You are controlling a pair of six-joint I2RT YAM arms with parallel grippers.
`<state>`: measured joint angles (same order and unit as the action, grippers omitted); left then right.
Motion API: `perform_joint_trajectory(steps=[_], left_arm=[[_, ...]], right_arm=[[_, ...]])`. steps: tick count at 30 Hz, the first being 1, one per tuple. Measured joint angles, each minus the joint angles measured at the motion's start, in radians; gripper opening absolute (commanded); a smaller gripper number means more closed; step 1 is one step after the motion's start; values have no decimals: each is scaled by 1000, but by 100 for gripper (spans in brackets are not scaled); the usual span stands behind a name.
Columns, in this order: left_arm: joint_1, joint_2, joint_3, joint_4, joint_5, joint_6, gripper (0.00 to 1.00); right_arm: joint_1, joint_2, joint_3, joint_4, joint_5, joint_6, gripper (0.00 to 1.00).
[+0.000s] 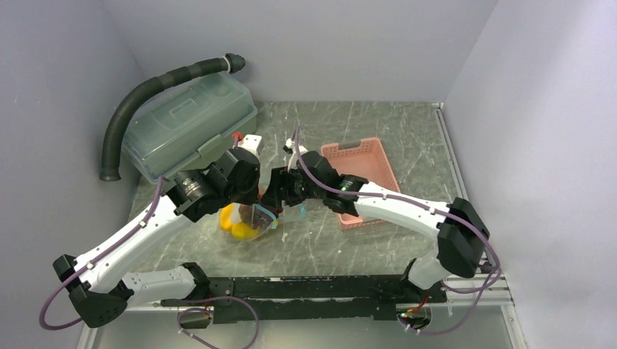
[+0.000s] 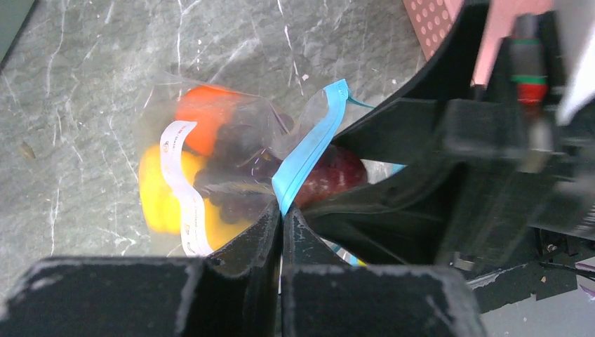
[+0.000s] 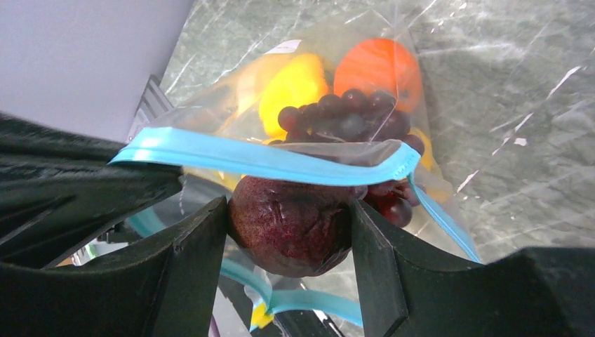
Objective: Place the food in the zip-top bag and seal the zipper
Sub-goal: Place the fake fruit in the zipper food storage bag.
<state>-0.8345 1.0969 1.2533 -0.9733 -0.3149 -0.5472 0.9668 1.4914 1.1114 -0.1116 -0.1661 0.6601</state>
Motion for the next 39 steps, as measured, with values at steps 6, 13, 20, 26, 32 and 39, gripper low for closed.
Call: perform_joint_trajectory(steps=[6,13,20,26,32,39], left_arm=[[0,0,0,1,4,-10,8],[2,-5,-4,1,4,-15,8],[6,-18,-14,0,2,-15,8],[6,-29,-19,1,-2,-16,9],[6,-40,-21,-1,-16,-16,10],[6,-43,-21,-1,-24,-15,10]], right_arm=[[27,76,14,45,26,48,20],[51,113,36,79,106,97,45],[76,151,65,93,183,128,59],[85,153,67,93,217,145,70],[91,153,67,93,239,146,81],[94,145,67,88,251,135,88]])
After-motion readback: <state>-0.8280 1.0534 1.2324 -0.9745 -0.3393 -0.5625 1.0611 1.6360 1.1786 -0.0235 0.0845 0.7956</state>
